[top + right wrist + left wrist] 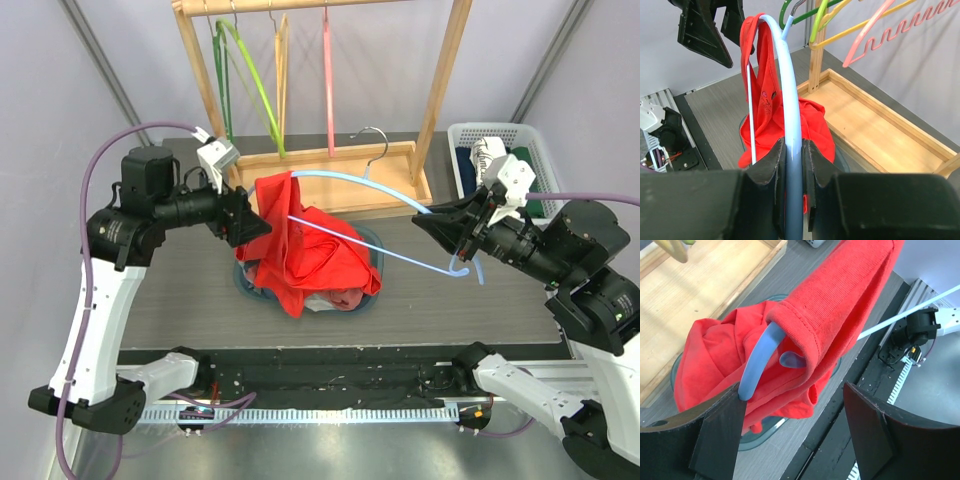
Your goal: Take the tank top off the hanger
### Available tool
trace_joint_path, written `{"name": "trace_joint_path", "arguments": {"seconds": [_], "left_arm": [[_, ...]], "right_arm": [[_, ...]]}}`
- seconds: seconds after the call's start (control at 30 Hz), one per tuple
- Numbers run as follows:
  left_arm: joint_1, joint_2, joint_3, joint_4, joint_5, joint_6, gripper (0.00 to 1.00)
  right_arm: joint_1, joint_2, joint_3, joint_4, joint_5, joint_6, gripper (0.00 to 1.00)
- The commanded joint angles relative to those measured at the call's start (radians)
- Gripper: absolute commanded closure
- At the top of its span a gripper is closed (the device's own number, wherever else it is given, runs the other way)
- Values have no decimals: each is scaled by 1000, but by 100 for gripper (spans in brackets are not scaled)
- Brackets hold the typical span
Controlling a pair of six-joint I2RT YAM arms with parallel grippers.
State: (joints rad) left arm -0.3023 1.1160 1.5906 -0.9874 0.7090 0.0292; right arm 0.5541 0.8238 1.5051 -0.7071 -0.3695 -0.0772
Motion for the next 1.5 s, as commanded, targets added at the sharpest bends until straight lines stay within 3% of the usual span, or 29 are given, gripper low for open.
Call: {"name": "trace_joint_path", "arguments": {"seconds": [0.0, 0.17, 0.3, 0.4, 0.53, 0.63, 0.7, 0.83, 0.87, 1.0, 1.13, 1.27, 1.47], "left_arm": [[-63, 8, 25, 130, 351, -72, 23], [-64, 25, 63, 118, 290, -58, 27], [-61, 31, 224, -3, 172, 66, 9], [-57, 8, 276, -74, 113, 133, 6], [-51, -44, 255, -85, 199, 133, 3], [-52, -114, 152, 25, 259, 103, 0], [-52, -224, 39, 218, 229, 69, 0], [-51, -289, -31, 360, 20, -8, 0], [-52, -286, -21, 360, -144, 0, 0], [-52, -278, -47, 336, -455, 144, 0], [-51, -268, -153, 221, -448, 245, 0], [-50, -249, -230, 211, -447, 170, 0], [-51, -220, -130, 262, -320, 74, 0]], "right_arm": [[10, 64, -94, 202, -75, 22, 99], [21, 15, -225, 345, -88, -47, 99], [44, -9, -253, 336, 21, -134, 99], [52, -23, -264, 328, 55, -176, 98], [53, -20, -275, 324, 69, -205, 98], [55, -9, -286, 324, 67, -213, 98], [56, -12, -295, 330, 69, -214, 98], [58, -20, -309, 342, 61, -208, 99], [58, -22, -310, 340, 64, -208, 99], [59, -58, -303, 327, 82, -213, 99], [60, -112, -275, 287, 132, -226, 98], [59, -176, -269, 270, 178, -234, 98], [58, -212, -286, 242, 288, -312, 98]]}}
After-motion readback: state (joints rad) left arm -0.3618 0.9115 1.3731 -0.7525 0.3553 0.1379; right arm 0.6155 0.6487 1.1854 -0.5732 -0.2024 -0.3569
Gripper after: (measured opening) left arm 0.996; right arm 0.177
